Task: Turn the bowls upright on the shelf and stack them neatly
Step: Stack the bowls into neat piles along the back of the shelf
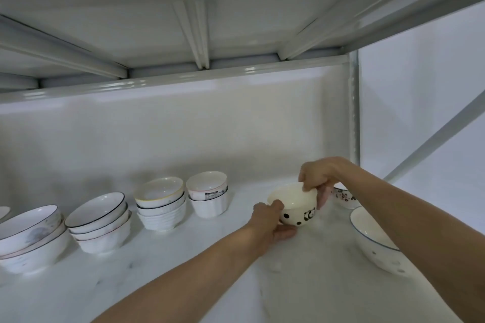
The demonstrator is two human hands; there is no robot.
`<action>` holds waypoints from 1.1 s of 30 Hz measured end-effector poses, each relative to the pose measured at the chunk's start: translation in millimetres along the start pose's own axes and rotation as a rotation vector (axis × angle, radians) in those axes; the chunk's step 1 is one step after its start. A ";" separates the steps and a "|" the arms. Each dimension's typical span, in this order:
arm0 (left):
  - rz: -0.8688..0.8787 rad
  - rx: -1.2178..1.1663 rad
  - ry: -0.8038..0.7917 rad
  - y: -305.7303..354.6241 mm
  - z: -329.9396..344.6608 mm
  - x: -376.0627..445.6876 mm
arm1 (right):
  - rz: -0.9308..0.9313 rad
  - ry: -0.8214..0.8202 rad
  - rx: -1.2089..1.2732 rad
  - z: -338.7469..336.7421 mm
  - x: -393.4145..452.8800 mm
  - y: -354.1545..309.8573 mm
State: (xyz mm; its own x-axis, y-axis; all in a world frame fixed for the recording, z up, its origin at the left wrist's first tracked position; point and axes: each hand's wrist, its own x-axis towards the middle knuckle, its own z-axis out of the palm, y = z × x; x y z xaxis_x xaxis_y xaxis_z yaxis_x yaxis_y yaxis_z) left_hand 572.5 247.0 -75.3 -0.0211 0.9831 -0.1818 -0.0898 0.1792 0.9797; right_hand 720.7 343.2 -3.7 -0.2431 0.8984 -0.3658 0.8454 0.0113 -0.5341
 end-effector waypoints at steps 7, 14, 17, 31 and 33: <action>0.283 0.000 0.297 35.2 -67.0 -2.8 | -0.295 0.267 0.267 23.4 6.5 -71.2; 0.411 -0.045 0.512 52.3 -126.4 6.6 | -0.420 0.474 0.409 61.2 30.3 -141.6; 0.400 -0.049 0.514 51.7 -134.7 2.4 | -0.420 0.530 0.378 75.3 41.6 -155.8; 0.323 0.089 0.427 40.3 -136.4 2.5 | -0.317 0.623 0.237 96.1 74.8 -169.4; 0.313 0.102 0.406 38.8 -137.6 1.9 | -0.288 0.627 0.223 96.0 77.7 -169.8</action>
State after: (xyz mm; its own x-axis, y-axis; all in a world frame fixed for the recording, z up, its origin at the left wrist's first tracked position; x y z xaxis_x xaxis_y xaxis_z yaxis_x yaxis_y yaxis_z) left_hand 431.9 250.7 -49.2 -0.4179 0.9002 0.1226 0.0795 -0.0981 0.9920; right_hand 512.6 368.9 -14.6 -0.0661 0.9569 0.2829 0.6556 0.2554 -0.7106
